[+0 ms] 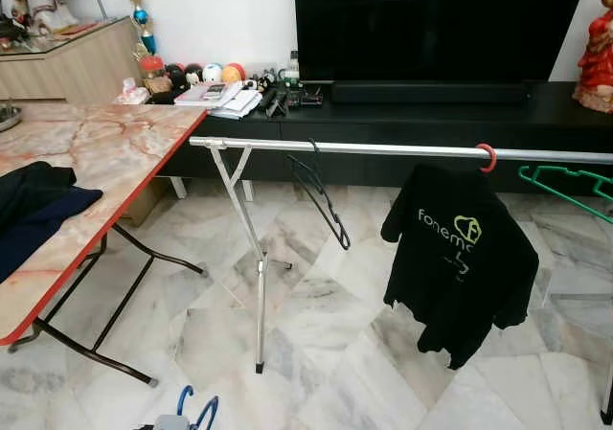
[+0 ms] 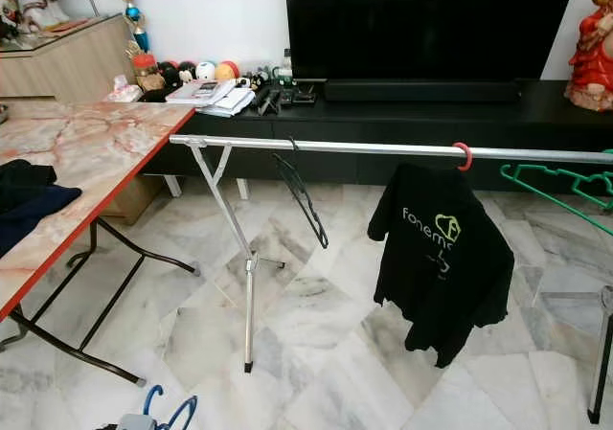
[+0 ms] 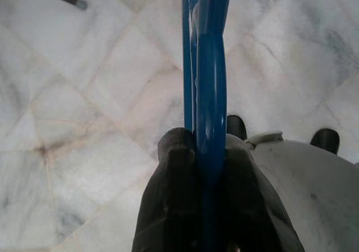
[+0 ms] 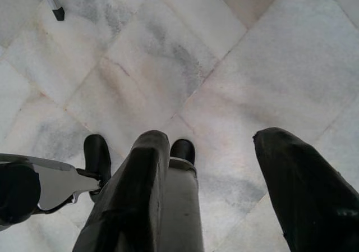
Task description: Hang hanger
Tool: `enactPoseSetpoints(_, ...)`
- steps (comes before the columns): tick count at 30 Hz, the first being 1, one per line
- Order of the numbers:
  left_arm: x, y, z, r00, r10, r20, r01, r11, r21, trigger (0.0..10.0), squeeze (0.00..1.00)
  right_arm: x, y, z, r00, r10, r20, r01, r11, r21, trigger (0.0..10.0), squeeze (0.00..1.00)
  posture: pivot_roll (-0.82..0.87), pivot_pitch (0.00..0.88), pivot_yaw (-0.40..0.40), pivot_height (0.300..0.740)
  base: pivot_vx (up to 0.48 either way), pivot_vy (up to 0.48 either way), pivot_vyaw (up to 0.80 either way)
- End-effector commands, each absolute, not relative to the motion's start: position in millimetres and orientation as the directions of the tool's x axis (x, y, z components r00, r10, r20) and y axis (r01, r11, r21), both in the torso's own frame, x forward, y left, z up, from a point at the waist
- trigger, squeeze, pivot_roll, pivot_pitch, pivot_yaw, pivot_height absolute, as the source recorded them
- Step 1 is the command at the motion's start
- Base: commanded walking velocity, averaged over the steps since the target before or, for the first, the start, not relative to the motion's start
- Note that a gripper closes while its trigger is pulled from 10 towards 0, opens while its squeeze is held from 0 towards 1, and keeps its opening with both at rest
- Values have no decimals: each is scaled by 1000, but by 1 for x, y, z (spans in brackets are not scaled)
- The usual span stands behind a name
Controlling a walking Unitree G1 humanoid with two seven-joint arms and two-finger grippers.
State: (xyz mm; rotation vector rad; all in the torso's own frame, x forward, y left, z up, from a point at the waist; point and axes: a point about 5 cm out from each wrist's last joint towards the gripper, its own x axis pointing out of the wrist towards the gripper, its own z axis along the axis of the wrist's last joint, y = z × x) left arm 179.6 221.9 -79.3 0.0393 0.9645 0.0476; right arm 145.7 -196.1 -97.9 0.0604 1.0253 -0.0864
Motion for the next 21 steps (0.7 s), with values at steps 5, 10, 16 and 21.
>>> enactPoseSetpoints(5,171,217,-85,535,63,-842,-52,998,42,10000,0,149,-195,-97,523,-50,-851,58,998,-23,10000,0,-5,0,55,740,305,0,0)
enactPoseSetpoints(10,169,213,-87,531,56,-845,-53,998,33,10000,0,154,-197,-95,536,-59,-842,68,997,-26,10000,0,-4,0,48,740,336,0,0)
enactPoseSetpoints(16,167,207,-88,527,38,-849,-44,999,17,10000,0,154,-195,-95,535,-50,-843,57,998,-24,10000,0,-13,0,47,740,347,0,0)
enactPoseSetpoints(21,166,205,-90,519,27,-854,-29,999,14,10000,0,150,-193,-97,524,-45,-850,51,998,-21,10000,0,-11,0,47,740,372,0,0)
